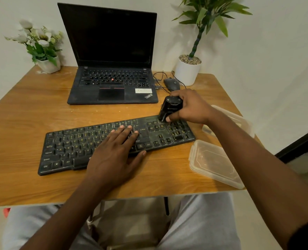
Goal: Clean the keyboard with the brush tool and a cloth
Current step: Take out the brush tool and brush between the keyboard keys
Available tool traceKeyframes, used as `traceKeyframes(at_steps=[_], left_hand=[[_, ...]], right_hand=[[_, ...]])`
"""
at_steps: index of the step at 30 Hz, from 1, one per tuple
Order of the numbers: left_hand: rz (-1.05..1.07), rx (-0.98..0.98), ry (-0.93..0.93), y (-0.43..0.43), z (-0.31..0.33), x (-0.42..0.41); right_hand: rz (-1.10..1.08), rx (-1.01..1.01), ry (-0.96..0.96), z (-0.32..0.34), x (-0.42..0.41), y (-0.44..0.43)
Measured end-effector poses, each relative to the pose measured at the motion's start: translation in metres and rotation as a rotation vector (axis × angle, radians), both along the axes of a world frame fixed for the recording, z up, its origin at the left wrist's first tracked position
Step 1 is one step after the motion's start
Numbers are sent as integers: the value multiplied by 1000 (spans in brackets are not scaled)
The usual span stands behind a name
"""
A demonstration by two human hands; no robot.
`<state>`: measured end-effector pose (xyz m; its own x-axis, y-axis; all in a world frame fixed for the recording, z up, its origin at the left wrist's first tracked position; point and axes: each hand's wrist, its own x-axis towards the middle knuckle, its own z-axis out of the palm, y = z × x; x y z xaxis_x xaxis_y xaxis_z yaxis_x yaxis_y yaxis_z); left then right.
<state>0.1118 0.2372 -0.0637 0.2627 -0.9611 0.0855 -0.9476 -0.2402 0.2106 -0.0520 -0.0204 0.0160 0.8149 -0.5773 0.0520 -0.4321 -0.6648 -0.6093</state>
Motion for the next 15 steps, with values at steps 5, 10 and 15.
traceKeyframes(at_steps=[5,10,15], left_hand=[[1,-7,0,0,0,0],[-7,-13,-9,0,-1,0],[-7,-9,-2,1,0,0]], right_hand=[[-19,-51,65,4,-4,-13],[-47,-155,192,18,-19,-31],[-8,-183,214,21,-11,-27]])
